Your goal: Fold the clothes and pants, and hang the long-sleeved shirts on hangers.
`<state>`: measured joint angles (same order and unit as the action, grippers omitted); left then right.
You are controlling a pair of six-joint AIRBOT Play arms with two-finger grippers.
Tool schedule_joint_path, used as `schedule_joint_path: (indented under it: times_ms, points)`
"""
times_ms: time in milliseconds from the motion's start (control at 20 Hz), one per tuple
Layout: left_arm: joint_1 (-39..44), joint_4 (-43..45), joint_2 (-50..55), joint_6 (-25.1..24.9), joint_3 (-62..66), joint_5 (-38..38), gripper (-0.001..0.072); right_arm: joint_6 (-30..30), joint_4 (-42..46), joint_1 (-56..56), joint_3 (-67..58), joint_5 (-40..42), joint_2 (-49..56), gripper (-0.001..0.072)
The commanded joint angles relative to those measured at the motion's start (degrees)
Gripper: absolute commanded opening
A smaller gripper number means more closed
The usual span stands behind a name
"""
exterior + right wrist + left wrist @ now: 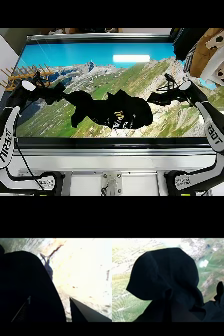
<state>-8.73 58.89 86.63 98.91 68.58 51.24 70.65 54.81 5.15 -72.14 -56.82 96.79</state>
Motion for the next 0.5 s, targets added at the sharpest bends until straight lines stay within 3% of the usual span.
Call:
schedule_joint_path:
  times_ms: [0,50,100,250,300,450]
  points:
    - [0.0,0.0,-0.1,-0.1,0.1,0.0,0.0009,-2.0,-1.1,-2.4,-2.6,-2.4,3.9,0.0524]
    - [0.0,0.0,-0.1,-0.1,0.1,-0.1,0.0009,-2.0,-1.0,-2.9,-2.6,-2.4,3.9,0.0521]
    - [0.0,0.0,-0.1,-0.1,0.1,-0.2,0.0009,-2.0,-1.0,-3.2,-2.6,-2.4,3.9,0.0455]
    - [0.0,0.0,-0.1,-0.1,0.1,-0.1,0.0009,-2.0,-1.0,-3.2,-2.7,-2.4,3.8,0.0113]
    - [0.0,0.0,-0.2,-0.1,0.1,0.2,0.0009,-2.0,-1.0,-3.1,-2.7,-2.4,3.5,0.0030]
    - [-0.5,0.0,-2.9,-0.1,0.3,0.2,0.0007,-1.9,0.3,-3.0,-3.7,-2.2,-0.9,0.0016]
